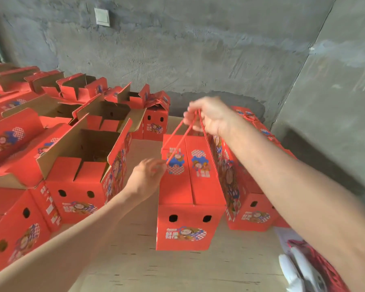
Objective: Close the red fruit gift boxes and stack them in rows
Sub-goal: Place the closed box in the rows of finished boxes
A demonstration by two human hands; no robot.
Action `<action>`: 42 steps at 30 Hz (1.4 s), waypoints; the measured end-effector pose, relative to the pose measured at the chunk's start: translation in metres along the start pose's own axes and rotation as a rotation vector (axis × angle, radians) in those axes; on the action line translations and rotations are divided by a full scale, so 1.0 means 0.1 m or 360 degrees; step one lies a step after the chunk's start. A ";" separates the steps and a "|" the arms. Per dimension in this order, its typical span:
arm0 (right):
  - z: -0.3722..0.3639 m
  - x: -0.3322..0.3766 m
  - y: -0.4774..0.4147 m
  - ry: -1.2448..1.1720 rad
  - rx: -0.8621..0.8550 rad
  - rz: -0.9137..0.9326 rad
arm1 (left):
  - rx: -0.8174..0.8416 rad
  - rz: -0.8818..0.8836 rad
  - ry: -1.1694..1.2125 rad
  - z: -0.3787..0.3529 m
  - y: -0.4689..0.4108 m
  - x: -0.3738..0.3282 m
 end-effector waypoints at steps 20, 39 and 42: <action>0.31 0.25 -0.18 0.0223 -0.0712 0.0282 | 0.0383 0.0003 0.0313 -0.07 -0.03 0.04; 0.35 -2.09 0.24 0.1897 -0.0297 0.0190 | 0.0810 0.0121 0.0323 -1.33 -0.11 0.33; 0.26 -2.31 0.16 0.2237 -0.0215 0.0233 | 0.0783 0.0210 0.0446 -1.38 -0.15 0.40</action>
Point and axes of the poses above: each hand's wrist, its own y-axis away from the middle knuckle, its own z-axis out of the back of the hand, x = y × z, the point moved 8 cm from there along -y, towards the middle knuckle, and after that the axes turned 11 degrees about -y, right-handed, at the moved point
